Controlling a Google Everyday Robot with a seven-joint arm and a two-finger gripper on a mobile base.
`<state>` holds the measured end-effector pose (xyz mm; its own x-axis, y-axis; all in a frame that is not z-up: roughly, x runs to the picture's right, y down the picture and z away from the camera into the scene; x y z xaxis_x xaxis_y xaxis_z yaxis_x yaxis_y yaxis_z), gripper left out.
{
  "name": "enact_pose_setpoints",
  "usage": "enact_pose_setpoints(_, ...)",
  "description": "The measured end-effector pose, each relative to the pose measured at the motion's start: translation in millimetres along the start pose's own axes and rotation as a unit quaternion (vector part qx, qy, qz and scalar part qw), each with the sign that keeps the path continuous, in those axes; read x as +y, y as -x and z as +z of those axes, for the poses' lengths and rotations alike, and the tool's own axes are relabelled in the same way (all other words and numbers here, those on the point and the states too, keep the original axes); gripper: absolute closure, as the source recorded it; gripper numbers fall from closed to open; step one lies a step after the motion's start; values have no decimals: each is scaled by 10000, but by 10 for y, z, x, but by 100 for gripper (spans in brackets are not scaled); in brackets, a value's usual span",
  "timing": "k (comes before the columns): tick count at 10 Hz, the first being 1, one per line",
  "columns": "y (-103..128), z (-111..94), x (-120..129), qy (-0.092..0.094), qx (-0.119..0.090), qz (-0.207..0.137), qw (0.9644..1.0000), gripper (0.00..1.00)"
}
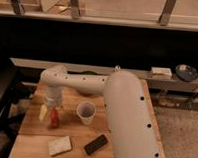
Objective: Place the pepper in the ceramic bowl
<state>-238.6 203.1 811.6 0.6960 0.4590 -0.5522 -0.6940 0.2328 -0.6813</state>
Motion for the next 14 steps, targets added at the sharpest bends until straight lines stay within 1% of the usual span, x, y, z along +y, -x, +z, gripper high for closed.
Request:
enact_pose_setpoints(1,-24,53,-37,59,33,74,9999,23)
enact_pose_setpoints(2,-34,105,-45,117,62,96,9999,31)
enact_pose_setpoints(5,-21,190,-16,211,106,0,9997,61)
enact_pose_setpoints(6,-10,202,-16,225,105,-9,9997,69)
enact_pose_setpoints(7,5,252,7,290,90,-22,9995,80)
enact_pose_setpoints(8,-27,285,25,286,170,-60,9994,92)
enact_pose_setpoints(9,-24,297,15,295,163,-59,9994,97)
enact_pose_setpoints(10,-11,282,10,297,118,-75,9995,100)
enact_pose_setpoints(11,21,232,7,263,26,-117,9996,100)
enact_pose_setpoints(12,49,135,3,241,-101,-157,9995,100)
enact_pose_setpoints(14,130,-183,22,222,-503,-287,9981,100)
